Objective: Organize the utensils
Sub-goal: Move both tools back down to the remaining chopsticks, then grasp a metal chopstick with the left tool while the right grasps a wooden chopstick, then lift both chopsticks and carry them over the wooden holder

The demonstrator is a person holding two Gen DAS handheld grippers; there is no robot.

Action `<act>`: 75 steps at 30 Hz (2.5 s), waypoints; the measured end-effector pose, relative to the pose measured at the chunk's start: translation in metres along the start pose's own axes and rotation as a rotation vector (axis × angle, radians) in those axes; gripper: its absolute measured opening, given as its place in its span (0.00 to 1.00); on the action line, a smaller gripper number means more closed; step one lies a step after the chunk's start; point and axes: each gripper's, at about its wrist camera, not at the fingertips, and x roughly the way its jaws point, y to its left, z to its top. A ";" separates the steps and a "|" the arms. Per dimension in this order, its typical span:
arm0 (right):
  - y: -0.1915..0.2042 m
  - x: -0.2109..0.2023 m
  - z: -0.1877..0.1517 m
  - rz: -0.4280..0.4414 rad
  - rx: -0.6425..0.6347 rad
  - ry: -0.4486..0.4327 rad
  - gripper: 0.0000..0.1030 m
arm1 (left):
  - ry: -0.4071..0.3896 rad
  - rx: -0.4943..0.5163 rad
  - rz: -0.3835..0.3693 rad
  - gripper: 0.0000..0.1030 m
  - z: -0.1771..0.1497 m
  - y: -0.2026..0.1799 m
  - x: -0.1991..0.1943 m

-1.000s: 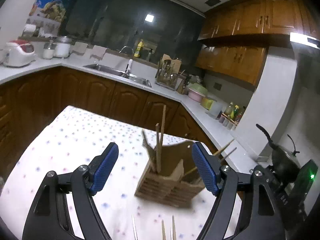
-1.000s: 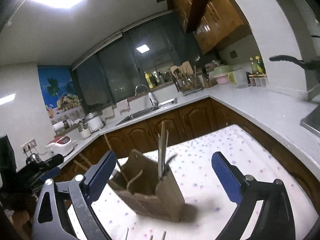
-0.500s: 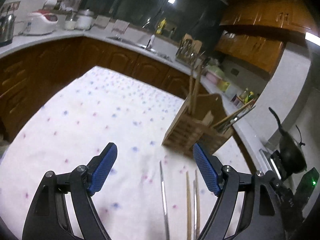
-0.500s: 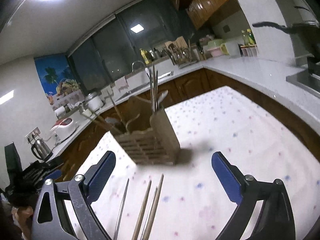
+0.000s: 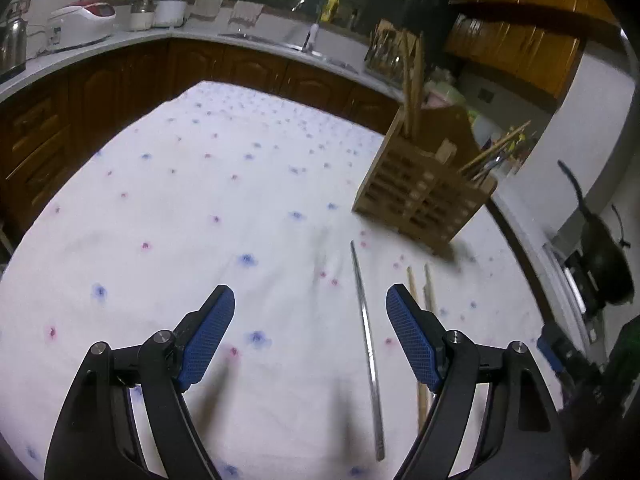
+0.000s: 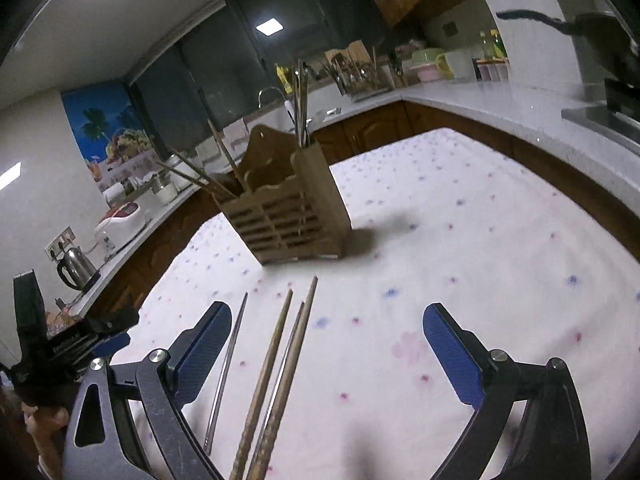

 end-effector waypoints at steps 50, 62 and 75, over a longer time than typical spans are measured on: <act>0.044 0.166 0.016 -0.132 -0.295 0.350 0.14 | 0.253 0.351 0.104 0.12 0.025 -0.082 0.144; 0.035 0.125 0.031 -0.019 -0.172 0.304 0.04 | 0.225 0.202 -0.029 0.04 0.031 -0.056 0.098; 0.043 0.019 0.060 0.115 -0.105 0.114 0.04 | 0.043 0.125 -0.190 0.04 0.051 -0.044 -0.022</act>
